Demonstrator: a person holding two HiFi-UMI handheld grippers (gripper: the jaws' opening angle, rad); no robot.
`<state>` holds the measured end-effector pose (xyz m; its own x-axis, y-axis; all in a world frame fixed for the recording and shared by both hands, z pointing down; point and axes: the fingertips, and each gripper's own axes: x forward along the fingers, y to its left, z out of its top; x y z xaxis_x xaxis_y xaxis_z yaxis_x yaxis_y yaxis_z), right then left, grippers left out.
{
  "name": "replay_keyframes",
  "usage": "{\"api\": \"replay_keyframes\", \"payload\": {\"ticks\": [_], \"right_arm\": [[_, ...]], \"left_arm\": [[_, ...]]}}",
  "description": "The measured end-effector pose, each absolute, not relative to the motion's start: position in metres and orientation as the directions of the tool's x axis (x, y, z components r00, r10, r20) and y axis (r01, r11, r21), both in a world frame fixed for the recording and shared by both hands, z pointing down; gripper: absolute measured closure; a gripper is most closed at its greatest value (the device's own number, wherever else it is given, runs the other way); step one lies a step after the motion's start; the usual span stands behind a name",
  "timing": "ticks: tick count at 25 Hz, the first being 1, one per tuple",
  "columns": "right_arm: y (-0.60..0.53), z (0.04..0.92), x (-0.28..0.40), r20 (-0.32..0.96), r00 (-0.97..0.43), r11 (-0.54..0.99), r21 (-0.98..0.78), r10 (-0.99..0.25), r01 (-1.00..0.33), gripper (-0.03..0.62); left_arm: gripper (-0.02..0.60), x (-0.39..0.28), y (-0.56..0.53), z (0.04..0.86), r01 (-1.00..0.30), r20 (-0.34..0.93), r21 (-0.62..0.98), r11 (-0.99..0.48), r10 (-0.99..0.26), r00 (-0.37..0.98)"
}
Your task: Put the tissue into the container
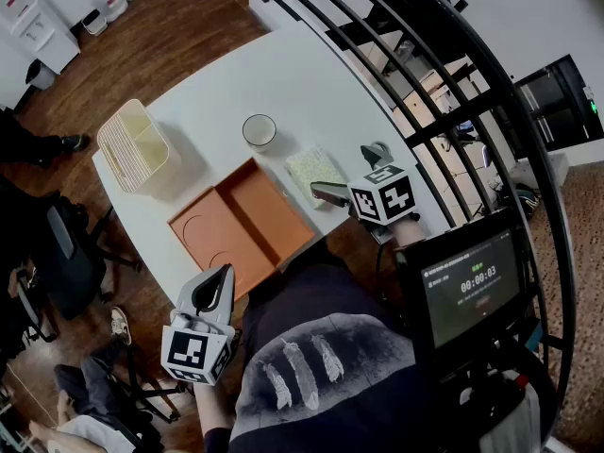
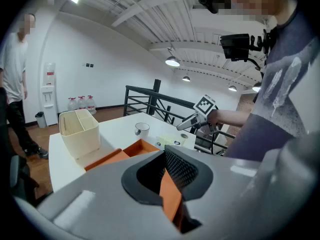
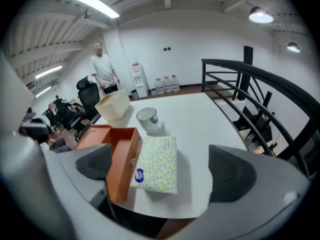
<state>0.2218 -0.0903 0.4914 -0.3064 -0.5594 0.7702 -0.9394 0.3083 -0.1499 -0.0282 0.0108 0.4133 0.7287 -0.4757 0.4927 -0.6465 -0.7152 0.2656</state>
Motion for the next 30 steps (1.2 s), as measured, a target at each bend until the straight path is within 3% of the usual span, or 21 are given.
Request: {"api": "replay_keyframes", "payload": {"ticks": [15, 19, 23, 27, 30], "right_arm": [[-0.112, 0.614, 0.189, 0.946, -0.116, 0.414, 0.022, -0.304, -0.910, -0.003], [-0.110, 0.624, 0.189, 0.963, -0.114, 0.397, -0.007, -0.245, -0.918, 0.052], [-0.109, 0.612, 0.192, 0.960, -0.109, 0.368, -0.006, -0.260, -0.930, 0.089], [-0.085, 0.554, 0.171, 0.902, -0.333, 0.269, -0.260, -0.276, -0.927, 0.092], [-0.090, 0.500, 0.188, 0.871, -0.285, 0.313, -0.162, -0.401, -0.936, 0.092]], "left_arm": [[0.568, -0.067, 0.016, 0.418, -0.697, 0.505, 0.257, -0.670, -0.522, 0.688], [0.568, -0.075, 0.015, 0.420, -0.708, 0.503, 0.264, -0.655, -0.533, 0.680], [0.568, -0.077, 0.020, 0.411, -0.712, 0.496, 0.250, -0.657, -0.544, 0.677], [0.568, -0.070, 0.038, 0.408, -0.712, 0.519, 0.244, -0.659, -0.532, 0.670], [0.568, -0.065, 0.042, 0.415, -0.688, 0.499, 0.236, -0.686, -0.521, 0.692]]}}
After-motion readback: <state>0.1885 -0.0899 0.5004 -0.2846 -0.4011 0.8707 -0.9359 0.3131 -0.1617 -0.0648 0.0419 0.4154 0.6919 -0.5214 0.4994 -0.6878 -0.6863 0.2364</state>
